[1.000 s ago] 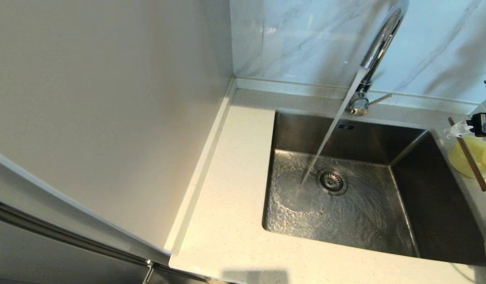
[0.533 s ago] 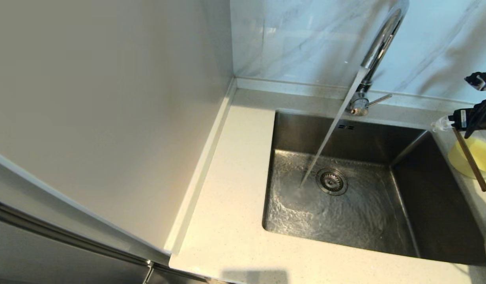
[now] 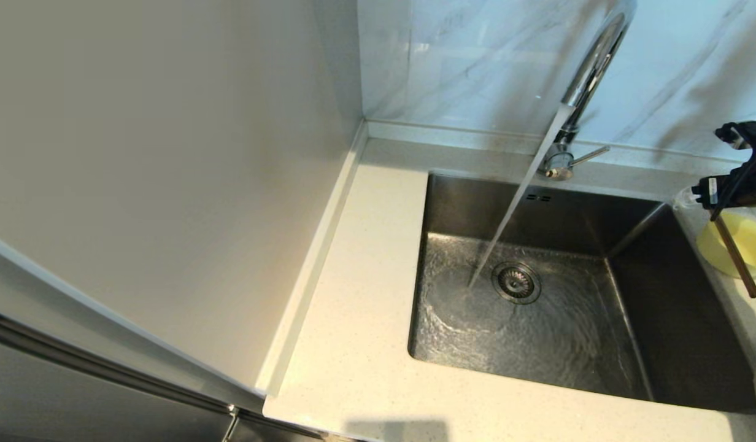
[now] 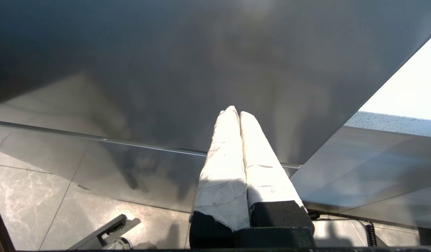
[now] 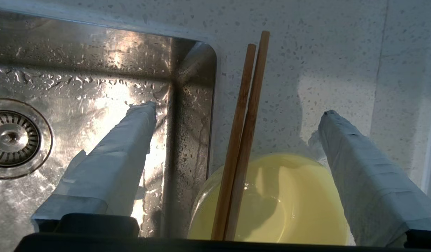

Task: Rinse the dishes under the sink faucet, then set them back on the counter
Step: Pick up the chopsticks

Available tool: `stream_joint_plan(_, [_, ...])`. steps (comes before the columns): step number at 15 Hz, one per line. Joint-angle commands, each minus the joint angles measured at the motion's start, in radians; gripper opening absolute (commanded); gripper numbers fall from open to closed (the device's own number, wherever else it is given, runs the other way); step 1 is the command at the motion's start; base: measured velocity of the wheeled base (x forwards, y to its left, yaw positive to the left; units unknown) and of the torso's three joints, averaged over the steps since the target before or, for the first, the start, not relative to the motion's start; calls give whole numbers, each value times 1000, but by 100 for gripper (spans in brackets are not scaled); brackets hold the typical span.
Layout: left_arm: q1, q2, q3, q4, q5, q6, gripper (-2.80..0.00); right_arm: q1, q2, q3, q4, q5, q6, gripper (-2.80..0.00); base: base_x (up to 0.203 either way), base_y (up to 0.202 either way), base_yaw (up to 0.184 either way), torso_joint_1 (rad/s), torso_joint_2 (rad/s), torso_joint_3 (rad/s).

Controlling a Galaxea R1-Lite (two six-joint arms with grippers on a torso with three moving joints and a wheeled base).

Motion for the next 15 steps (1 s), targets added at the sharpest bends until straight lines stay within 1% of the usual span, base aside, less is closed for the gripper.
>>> stream_joint_plan(1, [0,0,0,0,0,0,-280,0,12,1,1,1,-2,0,0,0,0,0,0,0])
stream_joint_plan(5, [0,0,0,0,0,0,-280,-2,27,-1,1,-1,-2,0,0,0,0,0,0,0])
stream_joint_plan(6, [0,0,0,0,0,0,-280,-3,28,-1,1,-2,-2,-280,0,0,0,0,0,0])
stream_joint_plan(9, [0,0,0,0,0,0,-280,-6,33,4,4,-23,-2,-280,0,0,0,0,0,0])
stream_joint_plan(15, [0,0,0,0,0,0,-280,-5,30,1,1,-27,-3,-280,0,0,0,0,0,0])
